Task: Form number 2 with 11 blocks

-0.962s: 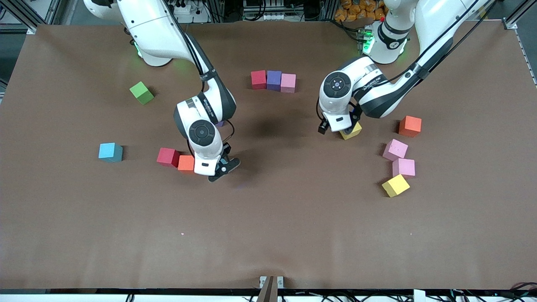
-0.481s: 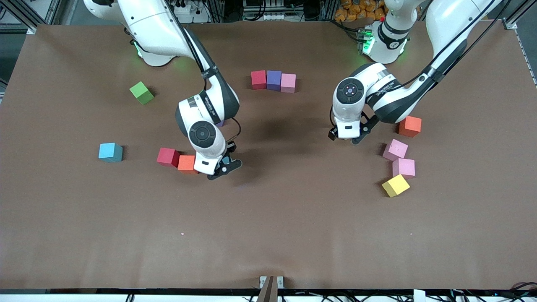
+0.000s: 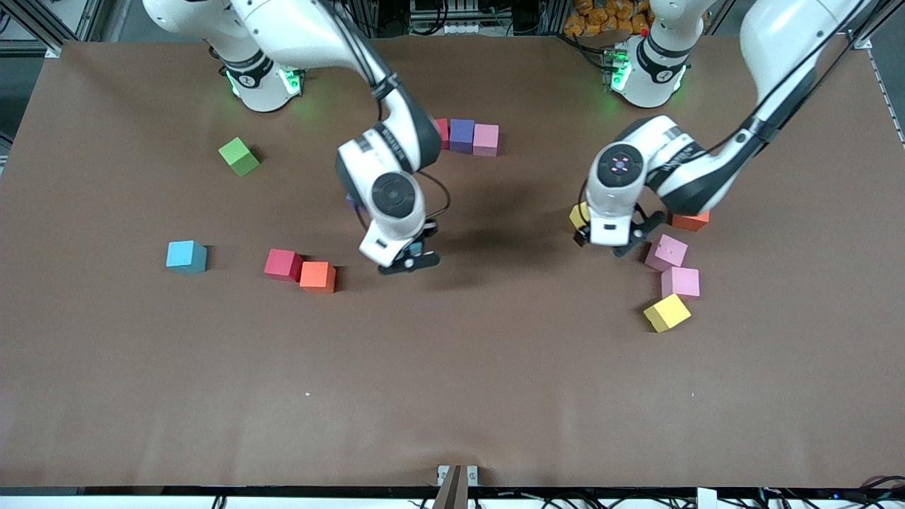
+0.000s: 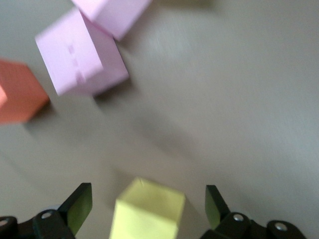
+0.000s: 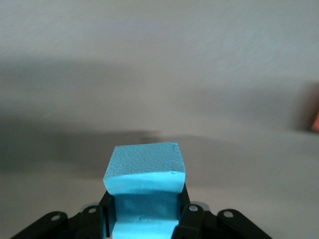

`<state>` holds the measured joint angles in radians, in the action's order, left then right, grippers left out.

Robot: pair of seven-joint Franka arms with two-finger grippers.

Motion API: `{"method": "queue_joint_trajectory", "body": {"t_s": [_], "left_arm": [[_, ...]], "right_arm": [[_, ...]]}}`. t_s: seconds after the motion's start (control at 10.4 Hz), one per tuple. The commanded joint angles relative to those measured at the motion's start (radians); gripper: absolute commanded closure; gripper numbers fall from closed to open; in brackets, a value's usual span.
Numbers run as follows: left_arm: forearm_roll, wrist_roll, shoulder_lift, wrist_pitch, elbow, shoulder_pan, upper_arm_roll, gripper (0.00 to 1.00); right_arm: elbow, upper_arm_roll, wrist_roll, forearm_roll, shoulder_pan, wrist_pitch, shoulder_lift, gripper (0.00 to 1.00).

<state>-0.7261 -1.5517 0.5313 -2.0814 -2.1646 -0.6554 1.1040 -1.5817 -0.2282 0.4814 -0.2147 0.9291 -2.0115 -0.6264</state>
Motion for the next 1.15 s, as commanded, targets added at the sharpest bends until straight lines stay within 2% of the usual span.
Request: {"method": "queue_joint_trajectory", "body": {"t_s": [0.0, 0.1, 0.38, 0.77, 1.06], "left_arm": [[-0.029, 0.178, 0.009, -0.014, 0.009, -0.136, 0.013, 0.00], [-0.030, 0.265, 0.022, -0.014, 0.037, -0.168, 0.004, 0.00], [-0.029, 0.589, 0.056, -0.012, 0.133, -0.132, -0.076, 0.00], [-0.029, 0.959, 0.105, -0.011, 0.195, -0.119, -0.096, 0.00], [-0.024, 1.047, 0.122, -0.003, 0.294, 0.069, -0.264, 0.00]], "right_arm": [[0.009, 0.000, 0.120, -0.072, 0.060, 0.017, 0.011, 0.92], [0.012, -0.002, 0.156, -0.121, 0.088, 0.017, 0.011, 0.92], [0.012, 0.000, 0.255, -0.127, 0.187, 0.004, 0.002, 0.89], [0.011, -0.002, 0.339, -0.127, 0.266, -0.047, -0.025, 0.88], [0.009, 0.000, 0.414, -0.129, 0.280, -0.072, -0.044, 0.88]]}}
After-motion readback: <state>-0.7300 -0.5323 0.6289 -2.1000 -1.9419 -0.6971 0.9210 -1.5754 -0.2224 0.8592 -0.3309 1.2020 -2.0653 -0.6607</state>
